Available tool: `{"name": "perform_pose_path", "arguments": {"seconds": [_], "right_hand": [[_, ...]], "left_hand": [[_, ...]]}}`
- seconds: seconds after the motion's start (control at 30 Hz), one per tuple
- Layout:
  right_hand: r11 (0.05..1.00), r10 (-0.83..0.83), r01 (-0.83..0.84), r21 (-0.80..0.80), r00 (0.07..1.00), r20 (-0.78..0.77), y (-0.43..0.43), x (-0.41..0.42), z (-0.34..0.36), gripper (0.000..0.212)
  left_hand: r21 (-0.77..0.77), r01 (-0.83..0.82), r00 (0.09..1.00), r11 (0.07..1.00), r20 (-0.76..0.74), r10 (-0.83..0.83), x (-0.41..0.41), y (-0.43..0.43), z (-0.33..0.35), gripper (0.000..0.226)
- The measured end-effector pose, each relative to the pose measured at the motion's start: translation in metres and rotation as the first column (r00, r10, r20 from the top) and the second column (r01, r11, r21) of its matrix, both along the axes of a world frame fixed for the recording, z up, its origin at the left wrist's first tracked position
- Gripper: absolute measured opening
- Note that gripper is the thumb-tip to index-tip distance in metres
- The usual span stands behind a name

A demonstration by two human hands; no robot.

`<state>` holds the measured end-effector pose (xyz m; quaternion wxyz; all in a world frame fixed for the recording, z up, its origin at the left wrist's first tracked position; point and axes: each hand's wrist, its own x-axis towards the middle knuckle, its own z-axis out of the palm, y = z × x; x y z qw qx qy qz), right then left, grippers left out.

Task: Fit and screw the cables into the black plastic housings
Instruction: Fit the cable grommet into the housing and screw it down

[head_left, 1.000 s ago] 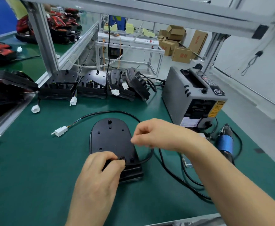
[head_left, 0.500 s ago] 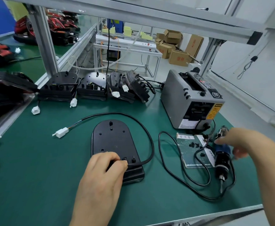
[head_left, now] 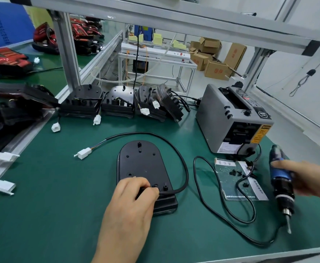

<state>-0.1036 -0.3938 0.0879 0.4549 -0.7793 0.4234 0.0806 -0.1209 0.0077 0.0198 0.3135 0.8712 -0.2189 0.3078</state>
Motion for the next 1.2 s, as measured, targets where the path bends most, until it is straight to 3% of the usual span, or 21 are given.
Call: {"name": "perform_pose_path", "arguments": {"seconds": [0.07,0.17,0.23,0.33,0.43,0.53,0.8,0.97,1.1,1.2], "right_hand": [[0.985,-0.089,0.062,0.161,0.982,0.168,0.007,-0.008,0.007,0.058],[0.892,-0.279,0.068,0.448,0.861,0.424,0.018,-0.013,0.011,0.033],[0.82,-0.342,-0.027,0.572,0.778,0.527,0.034,-0.013,0.014,0.038],[0.631,-0.402,-0.281,0.723,0.679,0.615,0.068,-0.01,0.024,0.044],[0.569,-0.485,-0.348,0.745,0.59,0.645,0.098,0.0,0.033,0.048],[0.473,-0.517,-0.397,0.787,0.598,0.612,0.122,0.016,0.042,0.036],[0.505,-0.464,-0.45,0.736,0.578,0.671,0.167,0.051,0.05,0.031],[0.434,-0.457,-0.599,0.673,0.498,0.737,0.189,0.066,0.053,0.023],[0.466,-0.421,-0.628,0.623,0.461,0.781,0.21,0.077,0.056,0.014],[0.513,-0.397,-0.621,0.593,0.441,0.805,0.229,0.079,0.053,0.022]], "left_hand": [[-0.002,0.006,1.0,1.0,-0.004,-0.006,0.0,0.0,-0.001,0.018],[-0.008,0.008,1.0,1.0,-0.001,-0.008,0.0,0.001,-0.001,0.016],[-0.006,0.005,1.0,1.0,-0.002,-0.005,-0.001,0.0,0.0,0.017],[-0.003,0.008,1.0,1.0,0.002,-0.008,-0.001,0.001,0.001,0.013],[0.003,0.014,1.0,1.0,-0.02,-0.014,-0.001,0.002,0.001,0.018],[0.007,0.01,1.0,1.0,-0.027,-0.01,-0.001,0.001,0.003,0.018],[0.007,0.006,1.0,1.0,-0.016,-0.006,-0.001,0.0,0.003,0.023],[0.03,-0.012,1.0,0.999,-0.015,0.012,0.0,0.0,0.001,0.024],[0.025,-0.004,1.0,1.0,0.008,0.004,0.0,0.0,-0.001,0.015],[0.025,-0.004,1.0,1.0,-0.012,0.005,0.001,0.0,-0.001,0.023]]}}
